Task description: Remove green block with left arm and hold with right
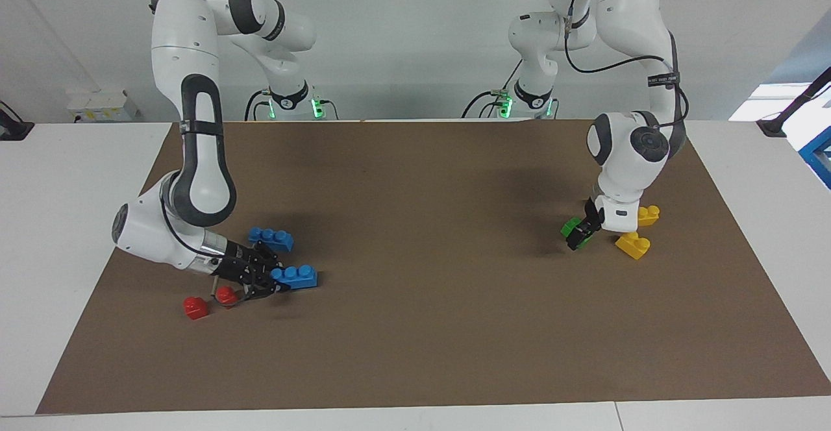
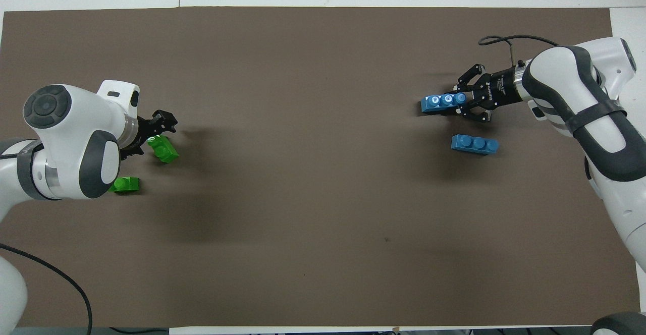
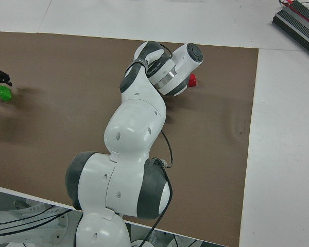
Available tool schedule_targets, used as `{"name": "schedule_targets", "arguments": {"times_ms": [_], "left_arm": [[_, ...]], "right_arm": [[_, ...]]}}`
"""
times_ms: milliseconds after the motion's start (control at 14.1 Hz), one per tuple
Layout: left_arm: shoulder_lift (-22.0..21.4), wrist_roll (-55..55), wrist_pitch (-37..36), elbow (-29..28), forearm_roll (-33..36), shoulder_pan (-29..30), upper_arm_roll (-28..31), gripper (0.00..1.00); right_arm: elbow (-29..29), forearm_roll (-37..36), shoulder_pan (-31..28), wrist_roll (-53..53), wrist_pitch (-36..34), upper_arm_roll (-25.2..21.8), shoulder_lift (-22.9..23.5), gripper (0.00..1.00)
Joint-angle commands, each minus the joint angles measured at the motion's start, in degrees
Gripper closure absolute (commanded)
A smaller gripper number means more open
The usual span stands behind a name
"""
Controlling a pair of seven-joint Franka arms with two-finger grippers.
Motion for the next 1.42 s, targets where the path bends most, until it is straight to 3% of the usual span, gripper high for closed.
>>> {"name": "schedule_targets", "arguments": {"times_ms": [0, 356, 427, 498, 569, 996, 1351], "left_arm": [[-2.75, 1.09, -3.87, 2.11, -0.47, -0.18, -0.11, 0.00], [-5.55, 2.66, -11.69, 8.79, -0.12, -0.36, -0.38, 0.00], [-6.87, 6.77, -13.19, 9.23, -0.12, -0.36, -0.38, 0.00], [-8.10, 10.64, -15.38, 10.02, -0.12, -0.27, -0.38, 0.00], [-9.16, 13.89, -18.62, 11.59, -0.12, -0.18, -0.38, 0.00], [-18.56, 24.46, -32.52, 13.89, -0.21, -0.09, -0.20, 0.00], [-23.58, 33.68, -38.86, 12.50, -0.29, 0.35, 0.15, 0.00]], "right_arm": [[-1.97, -1.28, 1.17, 1.39, 2.31, 0.44, -0.41, 1.00], [-2.85, -1.19, 1.17, 3.85, 2.84, 0.53, -0.67, 1.00], [-3.03, -1.19, 1.17, 3.94, 2.84, 0.53, -0.76, 0.61], [-3.03, -1.19, 1.17, 4.29, 2.75, 0.53, -0.76, 0.30], [-3.03, -1.19, 1.26, 5.34, 2.75, 0.53, -0.93, 0.09], [-2.33, -1.89, 1.00, 6.84, -0.58, 0.44, -4.62, 0.06], [-2.15, -4.35, -1.81, 6.84, -4.88, 0.26, -8.92, 0.06]]}}
